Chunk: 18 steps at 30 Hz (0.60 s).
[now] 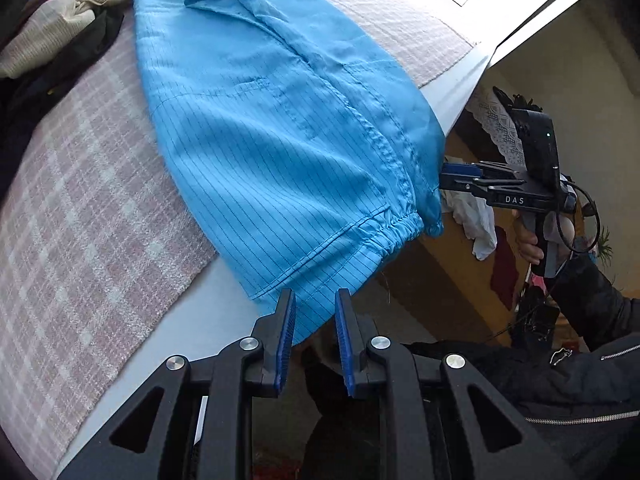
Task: Fold clothes
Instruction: 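Fold the hem end over toward the collar with both grippers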
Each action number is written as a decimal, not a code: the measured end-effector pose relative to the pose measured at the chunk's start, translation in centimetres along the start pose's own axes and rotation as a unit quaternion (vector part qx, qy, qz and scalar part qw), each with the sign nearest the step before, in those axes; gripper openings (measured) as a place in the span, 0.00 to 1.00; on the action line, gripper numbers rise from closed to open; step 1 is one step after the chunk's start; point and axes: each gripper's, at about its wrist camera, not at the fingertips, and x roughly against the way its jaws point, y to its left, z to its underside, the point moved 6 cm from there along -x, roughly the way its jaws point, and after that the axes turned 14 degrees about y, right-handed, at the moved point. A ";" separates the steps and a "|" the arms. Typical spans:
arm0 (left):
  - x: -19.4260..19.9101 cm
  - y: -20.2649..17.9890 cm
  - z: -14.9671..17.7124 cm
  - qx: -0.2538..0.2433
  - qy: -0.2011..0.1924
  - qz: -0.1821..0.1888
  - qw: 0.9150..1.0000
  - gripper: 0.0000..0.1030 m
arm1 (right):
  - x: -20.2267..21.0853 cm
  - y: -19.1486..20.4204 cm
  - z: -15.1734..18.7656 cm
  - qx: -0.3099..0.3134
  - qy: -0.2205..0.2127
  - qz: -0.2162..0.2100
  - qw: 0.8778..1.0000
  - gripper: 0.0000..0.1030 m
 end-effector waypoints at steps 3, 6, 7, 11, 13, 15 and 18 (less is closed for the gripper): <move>0.1 0.7 0.1 0.019 0.000 0.013 1.000 0.22 | -0.5 0.0 0.0 0.010 0.009 0.002 1.000 0.47; 0.0 0.8 0.1 0.027 0.006 0.024 0.999 0.29 | -1.1 0.0 -0.1 0.010 0.017 -0.025 0.999 0.47; -0.2 0.8 0.1 0.030 0.010 0.026 0.999 0.29 | -1.1 0.1 0.2 0.012 0.020 -0.038 0.999 0.47; -1.7 1.3 -0.1 0.045 0.034 0.029 0.998 0.31 | -1.2 1.0 0.6 0.027 0.020 -0.059 0.998 0.25; -1.8 1.9 0.0 0.057 0.039 0.031 0.997 0.33 | -0.9 1.1 0.6 0.031 0.015 -0.061 0.998 0.17; -1.6 2.7 0.3 0.070 0.038 0.033 0.996 0.37 | -0.6 0.9 0.7 0.023 0.013 -0.082 0.996 0.09; -1.8 3.8 0.3 0.089 0.042 0.052 0.994 0.39 | -0.6 1.2 0.4 0.014 0.011 -0.095 0.995 0.07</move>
